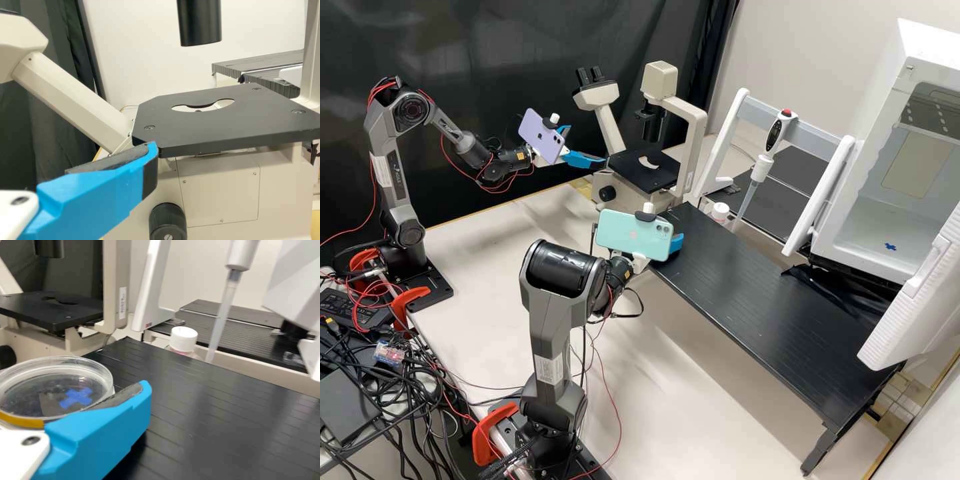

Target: Move the petri dish to the bench

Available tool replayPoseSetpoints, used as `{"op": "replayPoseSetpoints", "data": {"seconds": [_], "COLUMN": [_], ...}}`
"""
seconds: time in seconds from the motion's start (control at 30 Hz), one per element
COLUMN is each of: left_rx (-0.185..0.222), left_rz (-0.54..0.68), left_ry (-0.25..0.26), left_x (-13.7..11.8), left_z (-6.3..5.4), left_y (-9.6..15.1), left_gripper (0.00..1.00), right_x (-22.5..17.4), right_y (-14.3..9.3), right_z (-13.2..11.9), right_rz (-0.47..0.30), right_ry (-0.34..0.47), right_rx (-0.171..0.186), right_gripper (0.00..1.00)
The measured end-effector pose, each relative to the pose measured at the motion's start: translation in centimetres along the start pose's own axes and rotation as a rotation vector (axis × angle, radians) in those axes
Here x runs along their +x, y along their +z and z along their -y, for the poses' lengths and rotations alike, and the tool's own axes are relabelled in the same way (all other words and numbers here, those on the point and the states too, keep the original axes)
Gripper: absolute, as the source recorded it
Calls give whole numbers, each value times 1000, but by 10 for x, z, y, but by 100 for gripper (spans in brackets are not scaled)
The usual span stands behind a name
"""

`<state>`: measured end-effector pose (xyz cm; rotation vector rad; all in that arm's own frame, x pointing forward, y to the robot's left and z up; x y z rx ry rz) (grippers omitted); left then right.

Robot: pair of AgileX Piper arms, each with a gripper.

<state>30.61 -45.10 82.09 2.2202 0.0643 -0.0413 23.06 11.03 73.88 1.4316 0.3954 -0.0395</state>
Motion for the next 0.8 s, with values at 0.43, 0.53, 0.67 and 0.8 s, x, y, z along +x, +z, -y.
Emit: {"op": "replayPoseSetpoints", "data": {"seconds": [0.43,0.53,0.67,0.8], "left_rx": [0,0,0,0], "left_rz": [0,0,0,0], "left_ry": [0,0,0,0], "left_x": [0,0,0,0], "left_z": [0,0,0,0], "left_y": [0,0,0,0], "left_gripper": [100,100,100,100], "right_x": [-53,-71,-88,-100], "right_y": [-7,-9,-8,-1], "right_z": [-32,-40,-50,-57], "right_rz": [-109,-163,-201,-201], "right_ry": [256,329,414,474], "right_rx": [10,8,34,100], "right_gripper": [100,100,100,100]}}
